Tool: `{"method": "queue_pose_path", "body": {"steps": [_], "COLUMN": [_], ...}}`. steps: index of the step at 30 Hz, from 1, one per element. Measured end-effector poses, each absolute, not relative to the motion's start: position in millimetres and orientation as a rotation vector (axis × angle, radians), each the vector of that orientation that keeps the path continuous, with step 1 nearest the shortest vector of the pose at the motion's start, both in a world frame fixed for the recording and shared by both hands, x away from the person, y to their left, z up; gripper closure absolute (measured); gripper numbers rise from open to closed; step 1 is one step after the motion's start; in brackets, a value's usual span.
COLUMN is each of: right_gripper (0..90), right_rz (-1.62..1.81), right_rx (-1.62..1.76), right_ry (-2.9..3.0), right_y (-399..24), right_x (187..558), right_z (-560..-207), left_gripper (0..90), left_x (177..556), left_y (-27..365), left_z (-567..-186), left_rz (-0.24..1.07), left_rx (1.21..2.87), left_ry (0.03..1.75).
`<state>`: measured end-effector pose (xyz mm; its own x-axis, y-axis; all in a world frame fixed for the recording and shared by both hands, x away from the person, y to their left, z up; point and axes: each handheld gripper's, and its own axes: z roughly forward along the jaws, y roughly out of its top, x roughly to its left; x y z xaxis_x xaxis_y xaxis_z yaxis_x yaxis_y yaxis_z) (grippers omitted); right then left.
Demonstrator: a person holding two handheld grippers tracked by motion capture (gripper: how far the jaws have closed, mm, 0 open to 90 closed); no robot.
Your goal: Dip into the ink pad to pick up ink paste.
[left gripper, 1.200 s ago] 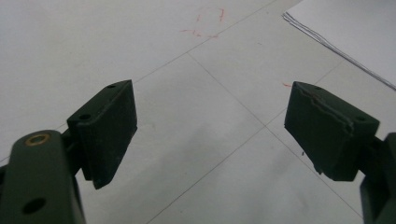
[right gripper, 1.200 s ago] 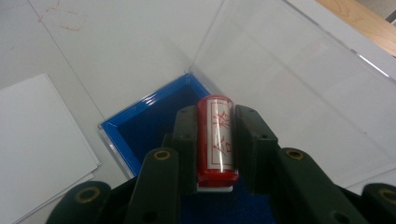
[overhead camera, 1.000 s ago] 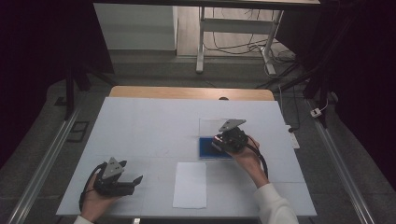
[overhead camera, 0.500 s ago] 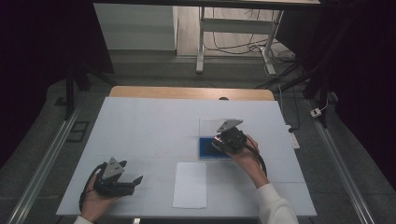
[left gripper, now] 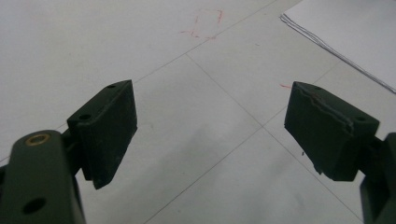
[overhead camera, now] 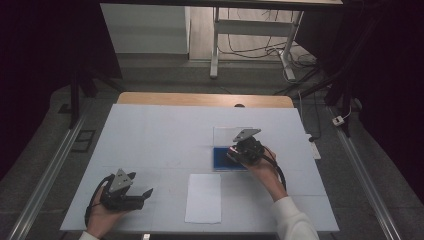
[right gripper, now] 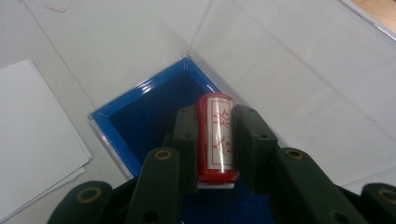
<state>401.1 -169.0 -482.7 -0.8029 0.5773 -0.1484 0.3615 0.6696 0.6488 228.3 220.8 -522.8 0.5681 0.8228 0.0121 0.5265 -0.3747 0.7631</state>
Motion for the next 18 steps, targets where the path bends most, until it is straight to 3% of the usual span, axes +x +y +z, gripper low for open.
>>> {"method": "queue_pose_path", "body": {"steps": [18], "right_gripper": [71.5], "right_rz": [0.930], "right_rx": [0.773], "right_ry": [2.559], "right_y": [-174.2], "right_x": [405.2], "right_z": [-484.6], "left_gripper": [17.4], "left_x": [228.9], "left_y": [220.0], "left_z": [-523.2], "left_rz": [0.513], "left_rx": [2.066], "left_ry": [1.083]}}
